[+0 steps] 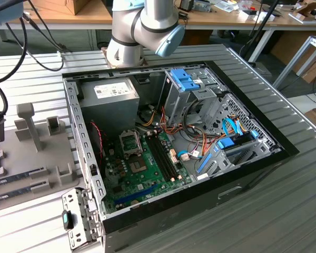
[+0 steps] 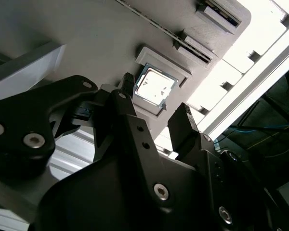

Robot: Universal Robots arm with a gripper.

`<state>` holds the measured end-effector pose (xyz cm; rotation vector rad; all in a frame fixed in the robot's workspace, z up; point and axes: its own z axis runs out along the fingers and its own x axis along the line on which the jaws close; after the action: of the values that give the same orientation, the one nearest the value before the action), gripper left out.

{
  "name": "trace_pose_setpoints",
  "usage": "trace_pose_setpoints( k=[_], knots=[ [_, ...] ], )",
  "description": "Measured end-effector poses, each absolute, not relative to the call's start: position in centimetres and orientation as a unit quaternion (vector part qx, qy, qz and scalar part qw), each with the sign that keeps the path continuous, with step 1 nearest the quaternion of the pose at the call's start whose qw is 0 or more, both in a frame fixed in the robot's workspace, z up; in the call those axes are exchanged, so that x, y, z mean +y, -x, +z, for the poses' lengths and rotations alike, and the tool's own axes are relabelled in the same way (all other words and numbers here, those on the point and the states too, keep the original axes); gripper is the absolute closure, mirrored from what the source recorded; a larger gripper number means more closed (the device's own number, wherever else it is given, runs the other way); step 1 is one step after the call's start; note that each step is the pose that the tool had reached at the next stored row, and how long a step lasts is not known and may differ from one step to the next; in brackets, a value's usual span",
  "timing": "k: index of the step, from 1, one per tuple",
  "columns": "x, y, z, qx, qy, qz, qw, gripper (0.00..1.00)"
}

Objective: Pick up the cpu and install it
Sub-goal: 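Pick up the cpu and move it towards the insertion slot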

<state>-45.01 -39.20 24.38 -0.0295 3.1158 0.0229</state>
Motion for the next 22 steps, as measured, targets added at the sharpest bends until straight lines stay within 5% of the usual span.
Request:
trace_pose_setpoints(
  k=[22],
  knots=[
    [-39.2,45.02,23.66,1.0,0.009,0.007,0.013,0.44]
  ],
)
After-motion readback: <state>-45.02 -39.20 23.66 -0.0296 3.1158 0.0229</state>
